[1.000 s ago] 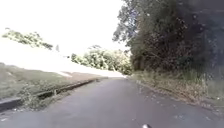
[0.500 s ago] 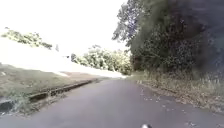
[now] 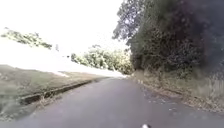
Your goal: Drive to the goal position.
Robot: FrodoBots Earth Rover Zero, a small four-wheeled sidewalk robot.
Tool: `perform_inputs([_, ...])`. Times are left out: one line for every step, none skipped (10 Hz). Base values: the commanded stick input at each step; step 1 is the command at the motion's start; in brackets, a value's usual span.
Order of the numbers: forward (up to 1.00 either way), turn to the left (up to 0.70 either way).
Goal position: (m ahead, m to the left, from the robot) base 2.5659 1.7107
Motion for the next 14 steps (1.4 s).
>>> perform_inputs([0.45,0.00])
perform_inputs([0.45,0.00])
perform_inputs([0.45,0.00])
perform_inputs([0.45,0.00])
perform_inputs([0.45,0.00])
perform_inputs([0.45,0.00])
perform_inputs([0.45,0.00])
perform_inputs([0.45,0.00])
perform_inputs([0.45,0.00])
perform_inputs([0.45,0.00])
perform_inputs([0.45,0.00])
perform_inputs([0.45,0.00])
perform_inputs([0.45,0.00])
perform_inputs([0.45,0.00])
